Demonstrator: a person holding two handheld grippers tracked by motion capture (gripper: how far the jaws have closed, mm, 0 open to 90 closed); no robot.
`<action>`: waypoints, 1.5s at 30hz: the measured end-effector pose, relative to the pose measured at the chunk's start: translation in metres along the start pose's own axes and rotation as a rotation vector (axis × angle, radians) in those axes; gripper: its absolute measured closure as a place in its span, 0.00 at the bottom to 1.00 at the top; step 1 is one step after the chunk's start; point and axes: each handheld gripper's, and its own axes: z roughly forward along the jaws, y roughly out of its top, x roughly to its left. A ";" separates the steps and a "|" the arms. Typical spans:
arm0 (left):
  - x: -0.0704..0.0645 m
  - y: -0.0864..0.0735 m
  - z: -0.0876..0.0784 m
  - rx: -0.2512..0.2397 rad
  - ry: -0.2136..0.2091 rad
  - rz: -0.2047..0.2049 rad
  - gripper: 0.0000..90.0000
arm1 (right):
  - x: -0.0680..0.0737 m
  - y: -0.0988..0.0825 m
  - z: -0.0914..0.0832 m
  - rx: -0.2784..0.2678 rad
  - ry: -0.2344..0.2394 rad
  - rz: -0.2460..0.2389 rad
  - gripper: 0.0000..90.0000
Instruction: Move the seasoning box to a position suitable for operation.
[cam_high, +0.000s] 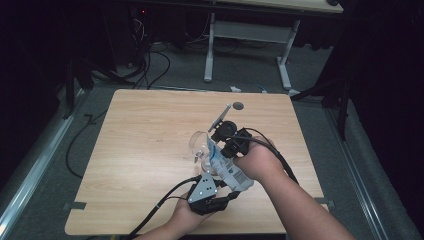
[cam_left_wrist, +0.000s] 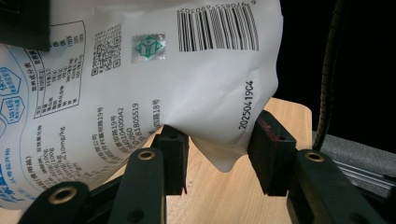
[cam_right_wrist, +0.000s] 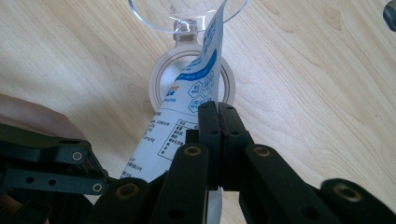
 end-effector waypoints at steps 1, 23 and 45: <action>0.000 0.000 0.000 -0.001 0.000 0.000 0.67 | 0.000 0.000 0.000 0.001 -0.003 0.002 1.00; -0.001 -0.001 0.000 0.006 0.001 0.005 0.67 | 0.000 -0.002 0.003 0.004 -0.001 0.002 1.00; -0.008 -0.014 0.001 0.048 -0.009 0.014 0.66 | 0.003 -0.013 0.005 0.015 0.035 0.025 1.00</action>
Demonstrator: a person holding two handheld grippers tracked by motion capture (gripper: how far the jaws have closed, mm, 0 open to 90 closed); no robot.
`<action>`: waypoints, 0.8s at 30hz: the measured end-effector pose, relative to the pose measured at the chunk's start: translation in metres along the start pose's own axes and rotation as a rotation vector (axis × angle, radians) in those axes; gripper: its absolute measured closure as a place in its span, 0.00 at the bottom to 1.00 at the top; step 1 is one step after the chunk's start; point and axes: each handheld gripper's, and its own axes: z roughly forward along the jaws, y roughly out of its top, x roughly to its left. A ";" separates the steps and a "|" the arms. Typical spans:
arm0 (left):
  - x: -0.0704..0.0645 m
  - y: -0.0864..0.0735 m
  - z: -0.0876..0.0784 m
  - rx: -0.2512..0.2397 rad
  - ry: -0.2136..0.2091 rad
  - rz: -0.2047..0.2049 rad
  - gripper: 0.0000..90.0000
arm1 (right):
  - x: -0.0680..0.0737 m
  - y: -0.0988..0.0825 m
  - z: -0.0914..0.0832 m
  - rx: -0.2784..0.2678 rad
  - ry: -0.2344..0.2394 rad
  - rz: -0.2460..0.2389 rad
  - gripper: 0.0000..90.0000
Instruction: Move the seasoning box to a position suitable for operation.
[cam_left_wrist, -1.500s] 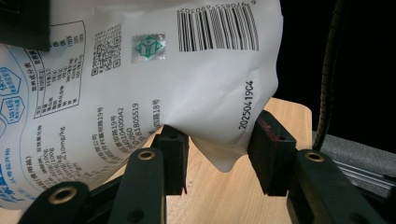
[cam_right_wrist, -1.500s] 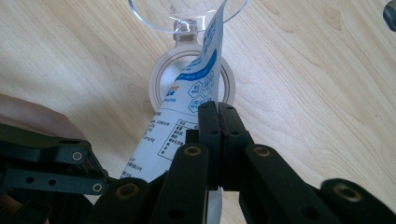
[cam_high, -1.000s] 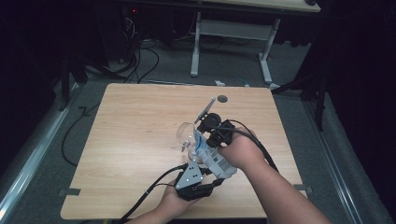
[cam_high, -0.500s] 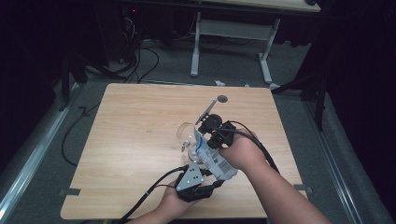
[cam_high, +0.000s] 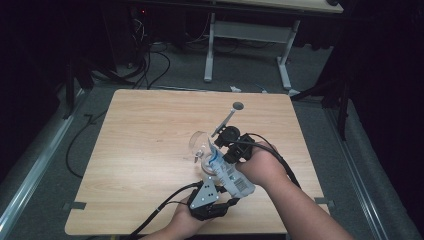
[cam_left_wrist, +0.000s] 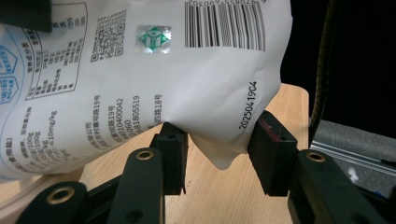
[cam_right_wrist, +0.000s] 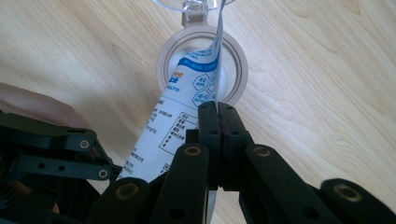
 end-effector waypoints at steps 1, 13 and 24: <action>0.001 -0.001 0.000 0.003 -0.002 -0.004 0.66 | 0.000 0.000 0.000 -0.002 0.000 -0.006 1.00; 0.005 -0.011 0.001 0.039 0.002 -0.017 0.66 | 0.002 -0.005 -0.005 0.001 0.014 0.006 1.00; 0.007 -0.019 0.005 0.063 0.009 -0.017 0.66 | 0.004 -0.009 -0.008 0.004 0.018 0.006 1.00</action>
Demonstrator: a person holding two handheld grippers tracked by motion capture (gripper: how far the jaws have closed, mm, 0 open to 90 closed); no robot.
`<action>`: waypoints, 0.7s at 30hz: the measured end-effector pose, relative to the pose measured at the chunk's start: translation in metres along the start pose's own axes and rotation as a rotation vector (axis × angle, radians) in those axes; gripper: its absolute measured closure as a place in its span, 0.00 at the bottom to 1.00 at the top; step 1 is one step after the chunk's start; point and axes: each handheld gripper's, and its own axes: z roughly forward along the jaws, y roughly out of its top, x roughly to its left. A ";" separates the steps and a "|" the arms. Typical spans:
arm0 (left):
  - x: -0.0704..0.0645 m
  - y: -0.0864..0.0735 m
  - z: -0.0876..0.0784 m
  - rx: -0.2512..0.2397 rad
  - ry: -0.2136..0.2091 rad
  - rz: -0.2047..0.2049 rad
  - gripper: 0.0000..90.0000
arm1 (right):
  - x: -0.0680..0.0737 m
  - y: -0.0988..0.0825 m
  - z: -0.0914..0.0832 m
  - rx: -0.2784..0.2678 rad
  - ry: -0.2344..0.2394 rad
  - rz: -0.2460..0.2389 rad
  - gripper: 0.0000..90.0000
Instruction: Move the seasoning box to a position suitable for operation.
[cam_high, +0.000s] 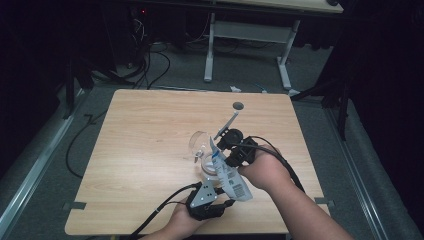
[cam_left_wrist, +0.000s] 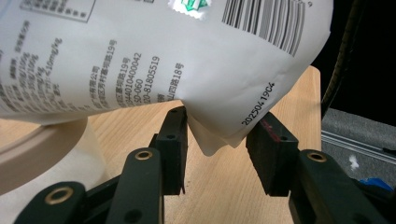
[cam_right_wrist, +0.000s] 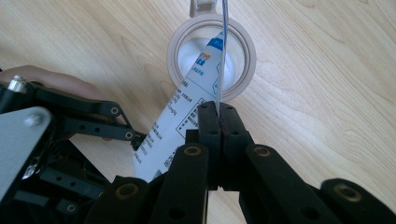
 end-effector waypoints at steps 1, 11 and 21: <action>0.000 0.000 0.000 0.002 0.001 0.001 0.66 | 0.000 -0.001 0.000 0.001 -0.003 0.006 1.00; 0.001 -0.004 0.002 0.009 0.002 -0.017 0.66 | -0.001 -0.005 -0.001 0.005 -0.002 0.014 1.00; 0.000 -0.006 0.002 0.010 0.002 -0.026 0.61 | -0.002 -0.004 0.000 0.006 0.001 0.020 1.00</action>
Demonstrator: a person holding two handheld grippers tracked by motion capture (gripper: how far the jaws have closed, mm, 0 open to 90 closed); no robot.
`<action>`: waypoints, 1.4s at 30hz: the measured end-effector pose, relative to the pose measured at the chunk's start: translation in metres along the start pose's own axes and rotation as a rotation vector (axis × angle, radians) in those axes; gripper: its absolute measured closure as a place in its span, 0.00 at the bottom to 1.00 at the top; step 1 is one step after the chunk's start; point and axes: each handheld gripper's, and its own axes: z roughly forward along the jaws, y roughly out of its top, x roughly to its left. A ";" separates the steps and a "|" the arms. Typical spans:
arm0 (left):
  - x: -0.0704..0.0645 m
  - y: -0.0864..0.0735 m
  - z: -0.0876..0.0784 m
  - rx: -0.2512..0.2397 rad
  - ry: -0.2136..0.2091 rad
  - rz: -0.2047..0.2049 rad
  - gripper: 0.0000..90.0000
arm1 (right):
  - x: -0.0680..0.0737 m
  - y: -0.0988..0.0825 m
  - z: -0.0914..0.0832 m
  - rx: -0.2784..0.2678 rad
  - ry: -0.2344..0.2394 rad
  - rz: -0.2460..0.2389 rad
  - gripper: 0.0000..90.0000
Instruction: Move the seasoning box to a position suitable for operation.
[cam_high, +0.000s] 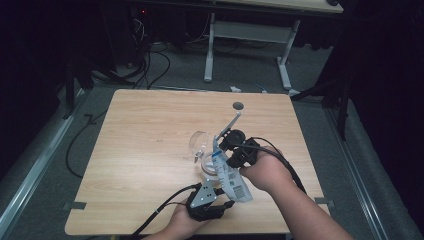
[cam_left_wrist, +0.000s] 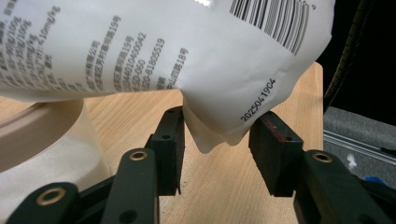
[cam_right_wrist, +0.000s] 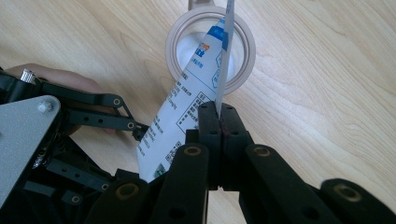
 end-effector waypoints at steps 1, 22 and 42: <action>0.000 0.000 0.000 0.000 0.000 -0.001 0.60 | 0.000 0.000 0.000 -0.001 -0.001 -0.003 1.00; 0.016 -0.022 -0.017 0.048 0.072 -0.029 0.53 | -0.003 -0.002 0.004 0.006 -0.006 0.008 1.00; 0.086 -0.042 -0.108 -0.021 0.297 -0.135 0.53 | -0.007 -0.008 0.000 -0.006 -0.008 0.005 1.00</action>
